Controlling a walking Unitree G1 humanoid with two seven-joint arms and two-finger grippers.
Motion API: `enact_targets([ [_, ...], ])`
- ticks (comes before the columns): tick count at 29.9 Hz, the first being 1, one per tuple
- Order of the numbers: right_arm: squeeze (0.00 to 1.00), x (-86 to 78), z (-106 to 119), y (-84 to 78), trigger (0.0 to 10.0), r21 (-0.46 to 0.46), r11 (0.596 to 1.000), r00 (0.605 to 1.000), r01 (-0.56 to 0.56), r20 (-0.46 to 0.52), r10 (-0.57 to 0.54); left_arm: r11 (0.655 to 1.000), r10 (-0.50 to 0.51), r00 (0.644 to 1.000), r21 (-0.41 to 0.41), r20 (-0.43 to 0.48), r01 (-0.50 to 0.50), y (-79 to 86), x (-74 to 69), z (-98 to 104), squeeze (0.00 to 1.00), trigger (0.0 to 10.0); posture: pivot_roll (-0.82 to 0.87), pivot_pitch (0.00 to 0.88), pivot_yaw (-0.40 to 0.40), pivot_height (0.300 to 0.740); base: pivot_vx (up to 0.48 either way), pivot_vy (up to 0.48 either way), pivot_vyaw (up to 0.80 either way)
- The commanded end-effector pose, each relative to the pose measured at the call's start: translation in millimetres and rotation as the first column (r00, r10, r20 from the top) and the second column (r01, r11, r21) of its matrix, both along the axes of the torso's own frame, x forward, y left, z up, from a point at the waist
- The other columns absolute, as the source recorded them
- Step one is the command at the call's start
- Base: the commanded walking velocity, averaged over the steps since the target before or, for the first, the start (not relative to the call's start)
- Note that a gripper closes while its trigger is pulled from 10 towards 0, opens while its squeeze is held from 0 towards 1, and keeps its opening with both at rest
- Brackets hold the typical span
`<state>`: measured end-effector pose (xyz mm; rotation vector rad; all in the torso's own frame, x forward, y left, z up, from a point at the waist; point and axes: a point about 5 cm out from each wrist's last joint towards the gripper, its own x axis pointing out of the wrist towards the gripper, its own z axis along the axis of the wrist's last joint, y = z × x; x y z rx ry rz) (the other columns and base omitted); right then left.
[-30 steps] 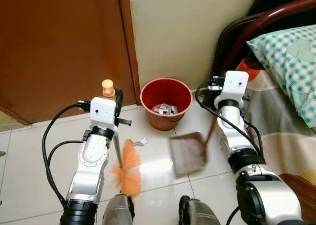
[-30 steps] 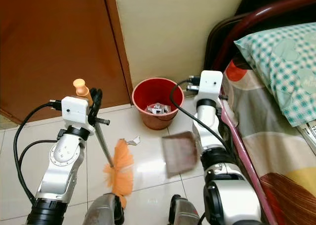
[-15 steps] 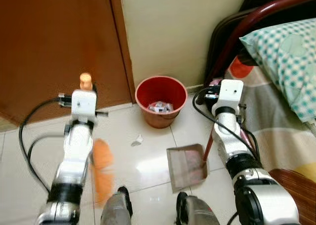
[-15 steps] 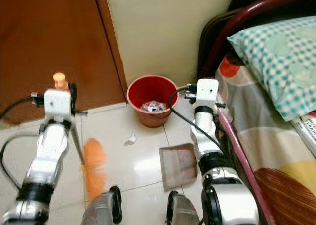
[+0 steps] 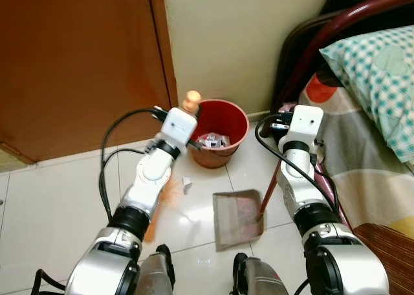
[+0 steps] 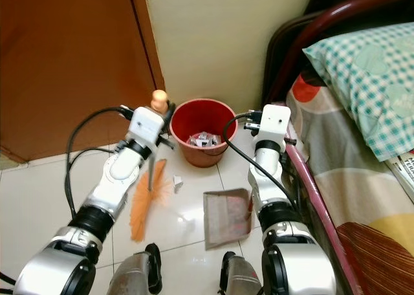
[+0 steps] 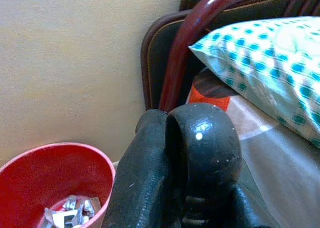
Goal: Sweep floor
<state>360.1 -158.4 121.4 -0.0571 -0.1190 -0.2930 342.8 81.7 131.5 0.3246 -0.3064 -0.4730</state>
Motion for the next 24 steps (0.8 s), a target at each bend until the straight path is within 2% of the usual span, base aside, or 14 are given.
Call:
enact_targets([
  [1, 0.00, 0.7, 1, 2.6, 10.0, 0.007, 1.000, 1.000, 0.006, 0.001, -0.006, 0.998, -0.067, 0.998, -0.004, -0.007, 0.067, -5.2, -6.0, -7, 0.00, 10.0, 0.05, 0.260, 0.020, 0.740, 0.000, 0.000, 0.00],
  [3, 0.00, 0.5, 0, 2.4, 10.0, -0.001, 1.000, 1.000, 0.010, -0.002, -0.010, 0.992, -0.125, 0.992, -0.013, -0.017, 0.125, -11.3, -11.3, -10, 0.00, 10.0, 0.05, 0.260, 0.020, 0.740, 0.000, 0.000, 0.00],
  [6, 0.00, -0.2, 0, -7.8, 10.0, -0.067, 0.994, 0.996, 0.088, -0.006, -0.089, 0.980, -0.198, 0.980, -0.017, -0.014, 0.197, -20.9, -19.0, -15, 0.00, 10.0, 0.05, 0.262, 0.019, 0.740, 0.000, 0.000, 0.00],
  [13, 0.00, -0.6, 0, -13.4, 10.0, -0.070, 0.990, 0.993, 0.118, -0.007, -0.119, 0.953, -0.300, 0.954, -0.034, 0.004, 0.300, -41.5, -30.6, -16, 0.00, 10.0, 0.05, 0.266, 0.023, 0.740, 0.000, 0.000, 0.00],
  [16, 0.00, -1.5, -2, -14.5, 10.0, -0.084, 0.989, 0.992, 0.125, -0.011, -0.126, 0.925, -0.375, 0.927, -0.059, 0.024, 0.376, -56.5, -39.5, -14, 0.00, 10.0, 0.05, 0.267, 0.020, 0.740, 0.000, 0.000, 0.00],
  [17, 0.00, -1.5, -2, -14.5, 10.0, -0.084, 0.989, 0.992, 0.125, -0.011, -0.126, 0.925, -0.375, 0.927, -0.059, 0.024, 0.376, -56.5, -39.5, -14, 0.00, 10.0, 0.05, 0.267, 0.020, 0.740, 0.000, 0.000, 0.00],
  [22, 0.00, -2.8, -4, -22.7, 10.0, -0.130, 0.977, 0.984, 0.170, -0.022, -0.175, 0.860, -0.496, 0.867, -0.106, 0.048, 0.499, -80.9, -60.0, -10, 0.00, 10.0, 0.05, 0.266, 0.014, 0.740, 0.000, 0.000, 0.00],
  [24, 0.00, -2.7, -3, -23.7, 10.0, -0.135, 0.976, 0.984, 0.172, -0.022, -0.177, 0.855, -0.503, 0.863, -0.113, 0.050, 0.506, -83.0, -61.9, -10, 0.00, 10.0, 0.05, 0.266, 0.013, 0.740, 0.000, 0.000, 0.00],
])
